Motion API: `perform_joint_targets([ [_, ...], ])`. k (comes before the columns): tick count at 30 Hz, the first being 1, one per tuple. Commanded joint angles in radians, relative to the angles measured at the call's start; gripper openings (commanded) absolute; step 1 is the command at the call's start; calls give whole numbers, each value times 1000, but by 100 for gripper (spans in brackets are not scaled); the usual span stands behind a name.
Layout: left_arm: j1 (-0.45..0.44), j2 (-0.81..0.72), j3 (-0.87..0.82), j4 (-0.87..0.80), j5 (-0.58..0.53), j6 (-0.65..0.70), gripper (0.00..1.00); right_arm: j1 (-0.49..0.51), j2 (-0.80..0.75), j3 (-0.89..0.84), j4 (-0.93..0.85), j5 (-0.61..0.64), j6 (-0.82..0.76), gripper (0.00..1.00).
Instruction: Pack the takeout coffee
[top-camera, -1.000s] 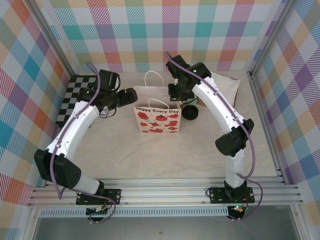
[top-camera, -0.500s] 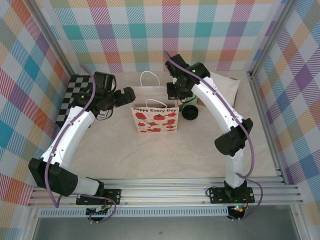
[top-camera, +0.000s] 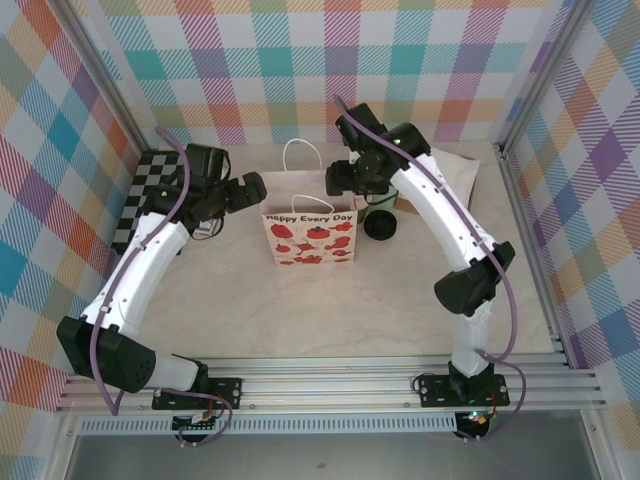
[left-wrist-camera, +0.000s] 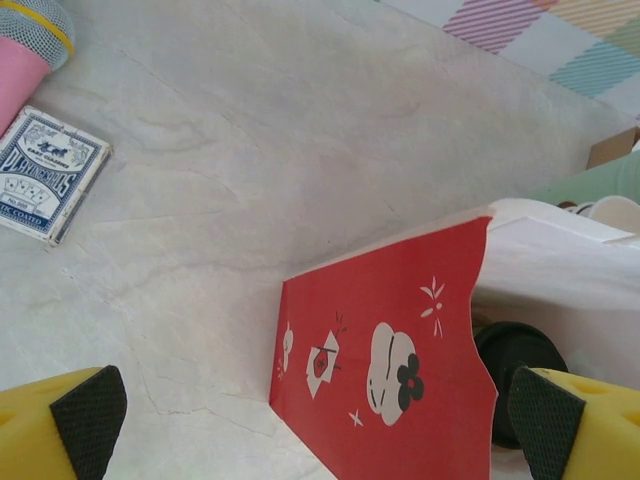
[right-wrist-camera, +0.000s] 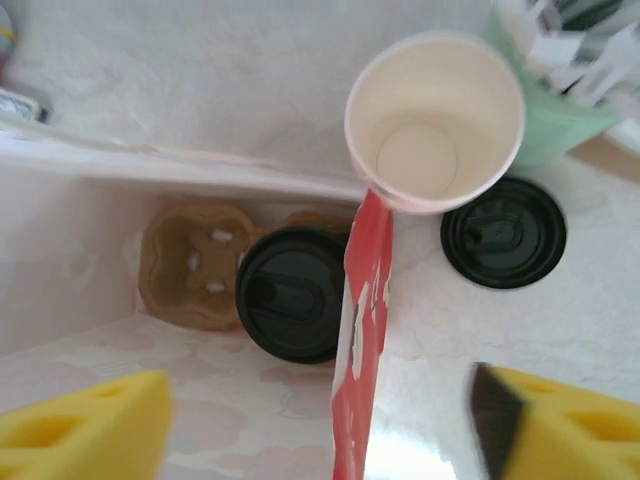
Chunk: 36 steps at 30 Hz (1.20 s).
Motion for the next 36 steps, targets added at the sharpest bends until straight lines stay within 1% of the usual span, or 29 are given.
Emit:
perform_joint_targets([
  [1,8,-49,-33,61,-59,-38,100,-18,-149,-102,116,98,11,100],
  [3,10,-67,-53,81,-94,-55,100,-52,-210,-193,195,122,36,100],
  [6,10,-102,-90,106,-165,-102,100,-145,-264,-296,278,99,41,100],
  [9,10,-162,-176,189,-211,-138,100,-258,-272,-337,325,-23,-9,100],
  [11,12,-191,-226,234,-229,-158,100,-304,-247,-317,321,-45,-69,98],
  [12,11,-200,-241,250,-236,-174,100,-317,-227,-298,313,-40,-108,96],
  [14,11,-202,-250,263,-242,-194,100,-325,-189,-263,303,-18,-181,89],
  [17,12,-194,-246,271,-233,-206,100,-326,-146,-237,307,-84,-334,79],
  [18,11,-190,-247,274,-229,-209,100,-326,-134,-233,308,-84,-365,75],
  [19,11,-187,-248,277,-227,-212,100,-327,-120,-217,295,-52,-371,73],
  [20,11,-184,-249,277,-224,-213,100,-331,-104,-196,274,-30,-363,71],
  [21,11,-179,-250,275,-223,-215,100,-343,-88,-163,239,-33,-350,68],
  [23,11,-175,-256,277,-226,-219,100,-365,-75,-136,204,-79,-308,62],
  [27,11,-174,-267,286,-239,-233,100,-384,-84,-167,236,-164,-292,52],
  [28,11,-174,-269,289,-239,-234,100,-385,-77,-164,239,-164,-291,49],
  [31,11,-175,-266,289,-233,-231,100,-396,-42,-124,214,-108,-251,40],
  [32,11,-176,-266,286,-234,-231,100,-403,-31,-117,212,-111,-238,38],
  [36,12,-182,-270,273,-252,-227,100,-433,-9,-108,230,-237,-212,34],
])
